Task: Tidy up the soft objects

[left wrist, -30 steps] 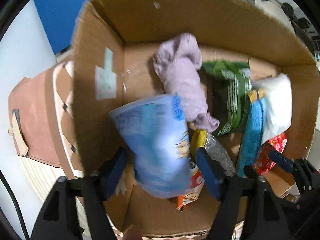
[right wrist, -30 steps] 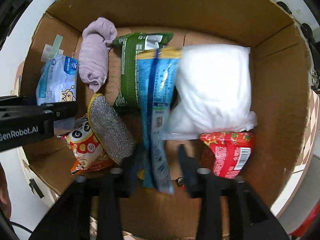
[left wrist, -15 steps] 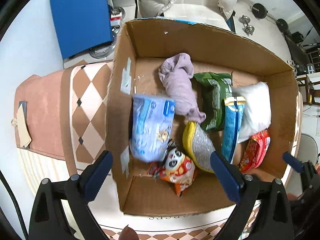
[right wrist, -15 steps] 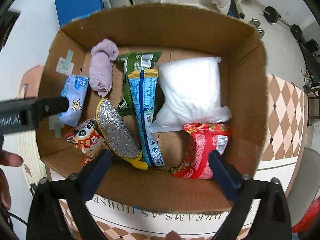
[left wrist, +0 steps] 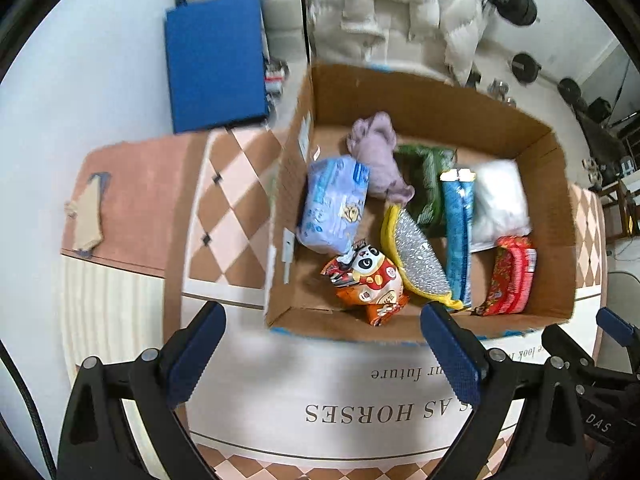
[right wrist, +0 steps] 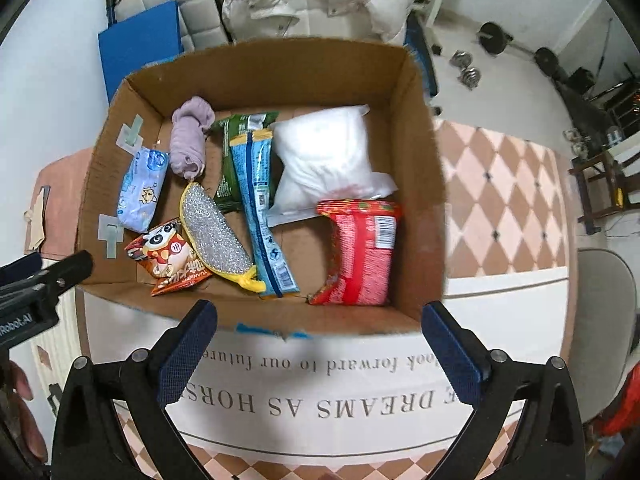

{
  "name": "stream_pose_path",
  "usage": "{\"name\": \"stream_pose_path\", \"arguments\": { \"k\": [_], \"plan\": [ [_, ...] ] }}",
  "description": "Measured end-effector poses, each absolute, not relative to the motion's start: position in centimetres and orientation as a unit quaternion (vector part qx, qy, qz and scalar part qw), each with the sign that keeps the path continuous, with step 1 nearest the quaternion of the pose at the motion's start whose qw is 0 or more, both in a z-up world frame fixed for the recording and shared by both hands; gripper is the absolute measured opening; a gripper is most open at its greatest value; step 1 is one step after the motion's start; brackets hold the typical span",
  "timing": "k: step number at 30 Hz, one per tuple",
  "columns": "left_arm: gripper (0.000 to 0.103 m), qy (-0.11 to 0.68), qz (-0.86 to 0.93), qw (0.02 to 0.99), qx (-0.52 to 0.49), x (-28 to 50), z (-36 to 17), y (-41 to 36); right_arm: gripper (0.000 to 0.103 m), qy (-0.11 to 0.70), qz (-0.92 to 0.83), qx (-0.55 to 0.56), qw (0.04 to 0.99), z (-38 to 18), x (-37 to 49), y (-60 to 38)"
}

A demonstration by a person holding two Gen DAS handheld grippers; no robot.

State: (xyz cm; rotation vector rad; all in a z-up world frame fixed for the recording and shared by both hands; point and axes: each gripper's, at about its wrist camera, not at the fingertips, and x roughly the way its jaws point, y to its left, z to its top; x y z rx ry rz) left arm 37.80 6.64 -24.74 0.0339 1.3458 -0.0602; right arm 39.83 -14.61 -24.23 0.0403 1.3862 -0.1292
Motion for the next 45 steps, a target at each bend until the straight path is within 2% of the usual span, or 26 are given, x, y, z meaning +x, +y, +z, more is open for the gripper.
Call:
{"name": "stream_pose_path", "arguments": {
  "k": [10,21,31,45],
  "plan": [
    [0.1,0.542,-0.041,0.838,0.035,30.4,-15.2,6.2,0.103,0.57,-0.064,0.018,0.819,-15.0,32.2,-14.6],
    [0.1,0.481,-0.063,0.873,0.047,21.9,-7.2,5.6,0.103,0.497,-0.054,0.01,0.866,-4.1,23.2,-14.0],
    [0.1,0.463,-0.079,0.882,0.043,16.9,-3.3,5.6,0.103,0.453,-0.051,0.002,0.89,2.4,16.2,-13.0],
    [0.1,0.464,-0.081,0.882,0.022,13.6,-2.0,5.9,0.103,0.435,-0.059,0.009,0.898,5.8,10.7,-13.5]
  ]
}}
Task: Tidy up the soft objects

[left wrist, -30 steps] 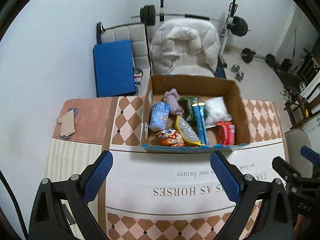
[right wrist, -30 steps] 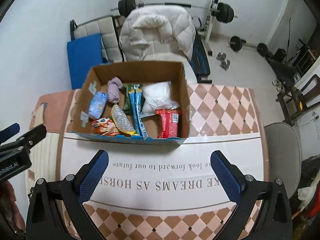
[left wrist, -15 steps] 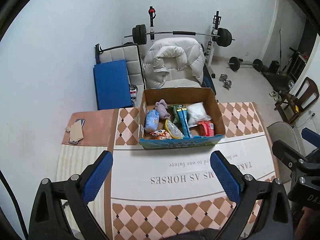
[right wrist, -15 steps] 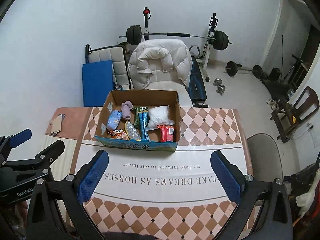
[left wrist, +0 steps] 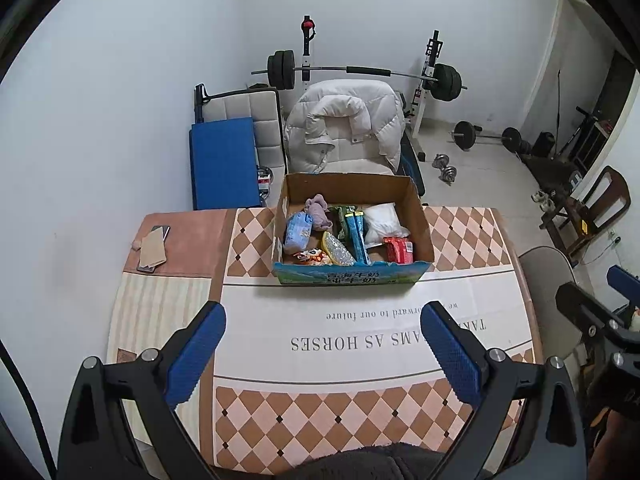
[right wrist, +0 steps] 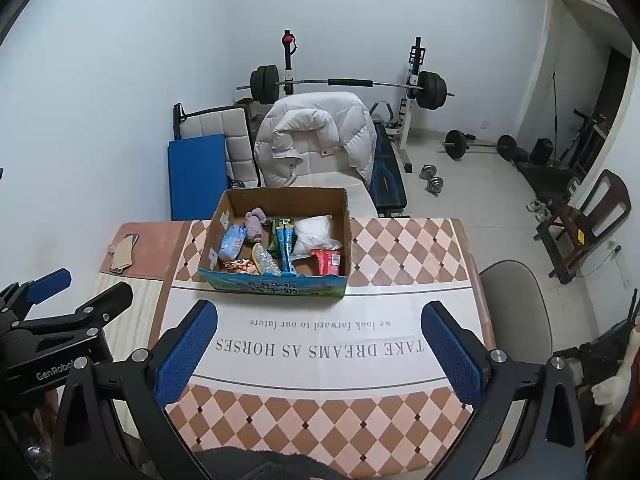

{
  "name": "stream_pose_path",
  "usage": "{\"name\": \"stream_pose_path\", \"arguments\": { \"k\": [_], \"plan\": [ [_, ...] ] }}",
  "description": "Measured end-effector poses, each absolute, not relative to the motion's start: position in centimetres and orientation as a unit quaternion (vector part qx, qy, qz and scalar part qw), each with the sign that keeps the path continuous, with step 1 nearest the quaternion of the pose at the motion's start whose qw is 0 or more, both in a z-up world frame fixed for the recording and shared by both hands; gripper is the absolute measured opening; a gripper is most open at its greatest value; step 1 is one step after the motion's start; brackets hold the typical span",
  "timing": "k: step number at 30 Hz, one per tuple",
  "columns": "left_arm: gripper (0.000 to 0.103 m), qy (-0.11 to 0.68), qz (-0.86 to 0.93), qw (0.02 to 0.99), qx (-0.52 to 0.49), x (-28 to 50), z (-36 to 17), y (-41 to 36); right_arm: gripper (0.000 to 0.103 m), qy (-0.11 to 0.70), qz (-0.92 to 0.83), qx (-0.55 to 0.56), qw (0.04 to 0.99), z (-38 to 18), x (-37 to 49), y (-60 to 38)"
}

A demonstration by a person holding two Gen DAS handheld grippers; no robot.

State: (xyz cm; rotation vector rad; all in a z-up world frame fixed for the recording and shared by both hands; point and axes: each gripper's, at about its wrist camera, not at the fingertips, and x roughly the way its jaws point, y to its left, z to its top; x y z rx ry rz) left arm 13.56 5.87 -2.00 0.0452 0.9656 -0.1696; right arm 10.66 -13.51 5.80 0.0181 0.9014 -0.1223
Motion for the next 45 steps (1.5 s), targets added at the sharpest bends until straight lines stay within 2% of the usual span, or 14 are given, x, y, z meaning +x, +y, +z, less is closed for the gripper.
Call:
{"name": "stream_pose_path", "arguments": {
  "k": [21,45],
  "plan": [
    [0.103,0.417,-0.052,0.906,0.045,15.5,-1.8,5.5,0.103,0.427,-0.083,-0.003,0.901,5.0,14.1,-14.3],
    [0.103,0.412,-0.063,0.908,0.036,16.9,-1.4,5.2,0.103,0.415,-0.083,-0.011,0.906,5.0,16.5,-14.6]
  ]
}}
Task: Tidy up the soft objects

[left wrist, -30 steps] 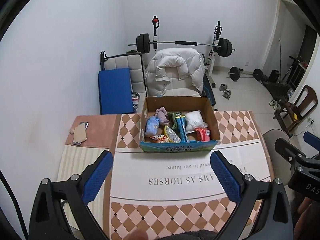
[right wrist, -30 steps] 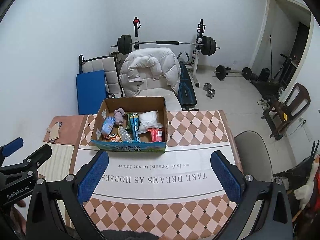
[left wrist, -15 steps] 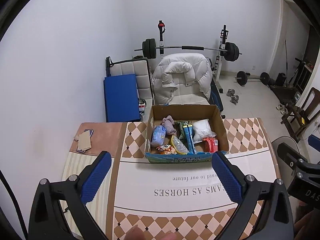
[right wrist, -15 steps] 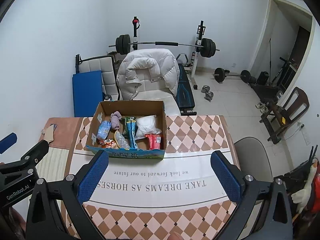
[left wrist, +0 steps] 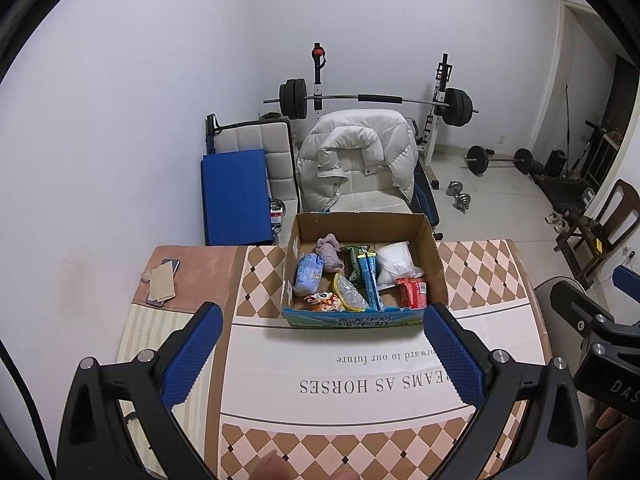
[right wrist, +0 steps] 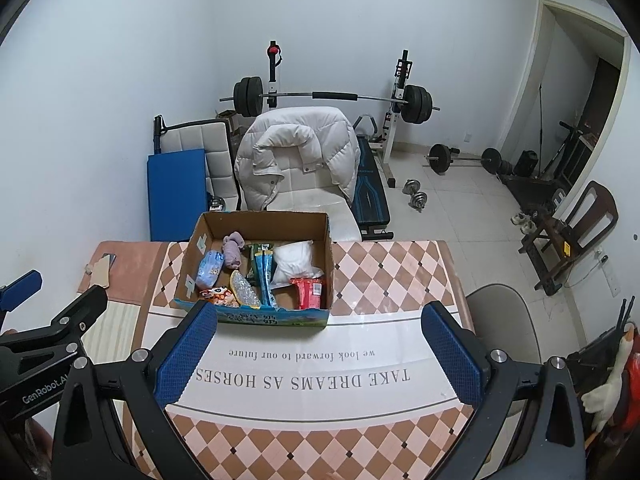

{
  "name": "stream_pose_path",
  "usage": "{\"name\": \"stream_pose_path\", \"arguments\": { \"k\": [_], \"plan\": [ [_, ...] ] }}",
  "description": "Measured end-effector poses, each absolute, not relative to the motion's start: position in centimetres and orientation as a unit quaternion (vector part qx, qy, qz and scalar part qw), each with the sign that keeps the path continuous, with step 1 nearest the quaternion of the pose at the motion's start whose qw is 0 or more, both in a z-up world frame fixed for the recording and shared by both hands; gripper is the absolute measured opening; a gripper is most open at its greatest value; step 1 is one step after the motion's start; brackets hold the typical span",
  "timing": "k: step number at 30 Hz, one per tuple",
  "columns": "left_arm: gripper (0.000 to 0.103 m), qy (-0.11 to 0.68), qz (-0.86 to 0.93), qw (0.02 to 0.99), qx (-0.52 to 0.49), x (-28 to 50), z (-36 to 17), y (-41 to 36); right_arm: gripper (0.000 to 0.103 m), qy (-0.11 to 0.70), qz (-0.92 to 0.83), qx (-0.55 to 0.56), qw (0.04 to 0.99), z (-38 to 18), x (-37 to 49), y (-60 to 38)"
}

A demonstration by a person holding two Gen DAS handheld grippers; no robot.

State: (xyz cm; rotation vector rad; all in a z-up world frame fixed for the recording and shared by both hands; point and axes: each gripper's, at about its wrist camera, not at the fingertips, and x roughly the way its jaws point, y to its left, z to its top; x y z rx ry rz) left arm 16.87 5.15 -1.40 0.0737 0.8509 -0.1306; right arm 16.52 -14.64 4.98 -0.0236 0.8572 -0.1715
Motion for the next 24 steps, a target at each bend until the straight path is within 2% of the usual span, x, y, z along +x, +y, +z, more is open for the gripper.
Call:
{"name": "stream_pose_path", "arguments": {
  "k": [24],
  "plan": [
    [0.103,0.411,-0.066,0.909,0.03,17.1,-1.3,5.3,0.103,0.406,-0.082,-0.019,0.91,6.2,16.1,-14.7]
  ]
}}
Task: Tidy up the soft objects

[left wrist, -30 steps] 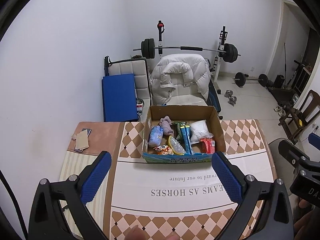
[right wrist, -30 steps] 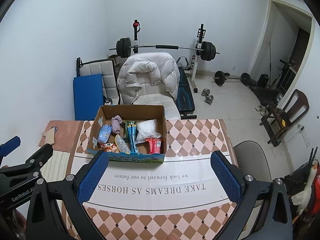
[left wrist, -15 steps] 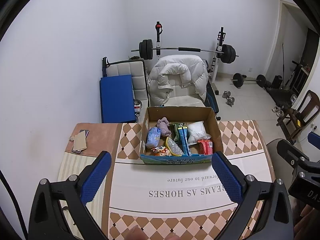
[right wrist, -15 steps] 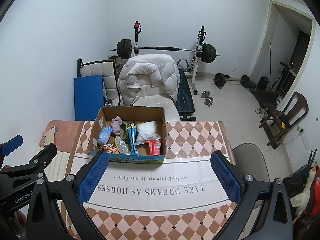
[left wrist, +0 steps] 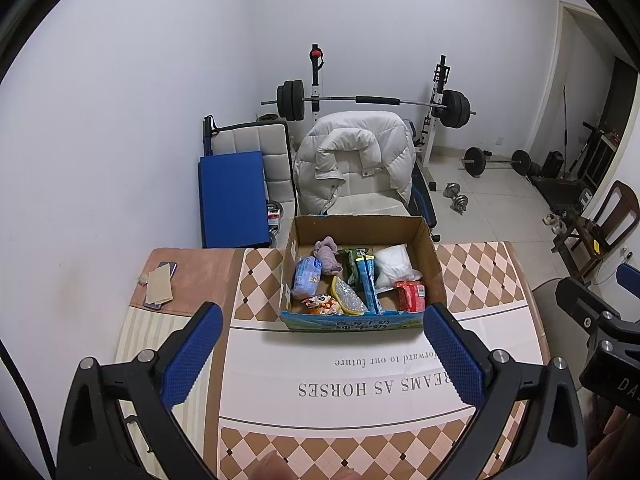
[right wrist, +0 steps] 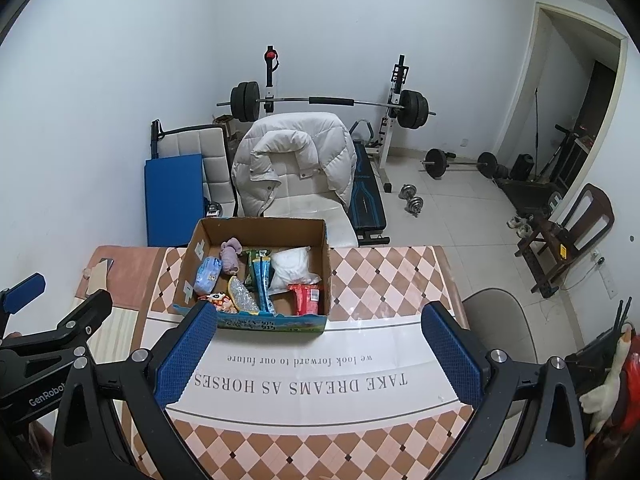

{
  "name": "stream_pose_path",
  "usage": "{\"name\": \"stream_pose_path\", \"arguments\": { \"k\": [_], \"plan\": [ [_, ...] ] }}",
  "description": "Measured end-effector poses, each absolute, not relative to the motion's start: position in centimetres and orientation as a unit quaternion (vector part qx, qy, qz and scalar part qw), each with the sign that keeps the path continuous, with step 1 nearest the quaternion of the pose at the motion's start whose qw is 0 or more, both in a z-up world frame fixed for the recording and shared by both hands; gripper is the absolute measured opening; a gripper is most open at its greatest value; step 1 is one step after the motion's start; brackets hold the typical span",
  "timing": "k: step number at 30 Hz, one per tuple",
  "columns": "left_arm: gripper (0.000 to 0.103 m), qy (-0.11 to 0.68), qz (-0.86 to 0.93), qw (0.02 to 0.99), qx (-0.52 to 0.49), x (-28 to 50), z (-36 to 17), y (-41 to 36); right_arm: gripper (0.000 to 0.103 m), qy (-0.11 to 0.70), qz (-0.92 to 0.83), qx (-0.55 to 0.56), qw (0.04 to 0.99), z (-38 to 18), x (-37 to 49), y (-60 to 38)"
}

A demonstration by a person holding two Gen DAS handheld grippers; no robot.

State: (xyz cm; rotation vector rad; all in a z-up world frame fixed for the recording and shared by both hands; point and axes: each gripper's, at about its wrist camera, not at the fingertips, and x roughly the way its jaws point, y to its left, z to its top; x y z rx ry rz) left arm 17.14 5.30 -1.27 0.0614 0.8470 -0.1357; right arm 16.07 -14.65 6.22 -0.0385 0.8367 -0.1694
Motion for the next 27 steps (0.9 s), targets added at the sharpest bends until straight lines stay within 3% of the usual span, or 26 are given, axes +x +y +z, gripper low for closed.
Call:
{"name": "stream_pose_path", "arguments": {
  "k": [27],
  "plan": [
    [0.103,0.403,-0.07,0.912,0.033,17.26,-0.55,5.41,0.103,0.406,-0.083,-0.018,0.91,6.54,16.37,-14.79]
  ]
}}
